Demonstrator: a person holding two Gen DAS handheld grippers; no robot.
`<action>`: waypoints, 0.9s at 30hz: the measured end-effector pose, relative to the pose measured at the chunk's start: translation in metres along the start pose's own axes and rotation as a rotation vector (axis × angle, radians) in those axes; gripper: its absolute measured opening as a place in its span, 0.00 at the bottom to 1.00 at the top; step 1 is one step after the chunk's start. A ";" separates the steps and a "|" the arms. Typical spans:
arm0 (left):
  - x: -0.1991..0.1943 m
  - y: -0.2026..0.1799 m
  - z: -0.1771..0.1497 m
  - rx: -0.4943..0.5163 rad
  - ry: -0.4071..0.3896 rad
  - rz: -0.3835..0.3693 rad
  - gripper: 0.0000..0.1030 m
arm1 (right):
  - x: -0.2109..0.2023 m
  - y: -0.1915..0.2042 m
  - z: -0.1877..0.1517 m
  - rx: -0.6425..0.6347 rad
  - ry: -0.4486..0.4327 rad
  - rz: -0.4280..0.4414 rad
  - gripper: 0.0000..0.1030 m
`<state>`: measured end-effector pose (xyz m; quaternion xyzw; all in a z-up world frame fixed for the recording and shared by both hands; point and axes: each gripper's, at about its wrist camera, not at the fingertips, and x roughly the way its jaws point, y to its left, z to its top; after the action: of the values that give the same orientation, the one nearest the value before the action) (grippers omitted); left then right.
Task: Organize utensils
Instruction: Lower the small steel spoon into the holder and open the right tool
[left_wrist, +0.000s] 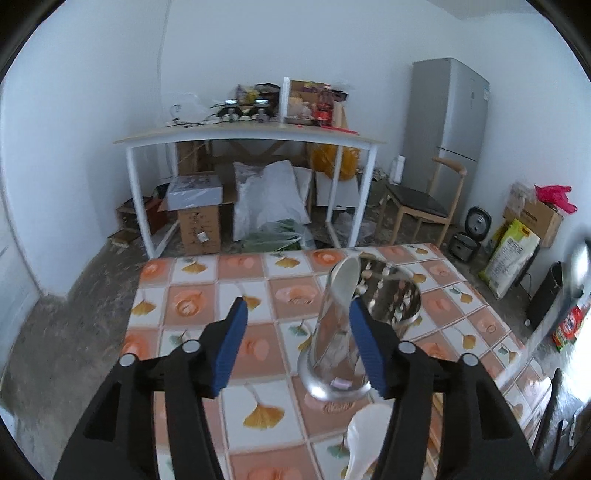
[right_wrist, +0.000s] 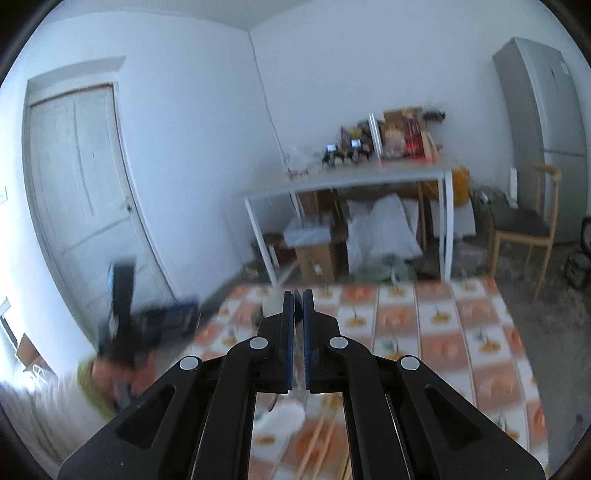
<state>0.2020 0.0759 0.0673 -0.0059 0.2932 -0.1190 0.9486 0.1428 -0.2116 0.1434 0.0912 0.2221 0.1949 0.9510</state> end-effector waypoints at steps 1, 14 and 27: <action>-0.006 0.001 -0.007 -0.006 0.002 0.012 0.58 | 0.006 -0.002 0.011 0.004 -0.015 0.013 0.03; -0.040 0.009 -0.069 -0.002 0.040 0.100 0.70 | 0.143 -0.001 0.041 -0.086 0.026 -0.022 0.02; -0.034 0.022 -0.073 -0.038 0.066 0.104 0.71 | 0.206 0.025 -0.014 -0.323 0.194 -0.078 0.01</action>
<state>0.1387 0.1091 0.0236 -0.0045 0.3265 -0.0640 0.9430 0.2979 -0.1032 0.0576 -0.0904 0.2821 0.1987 0.9342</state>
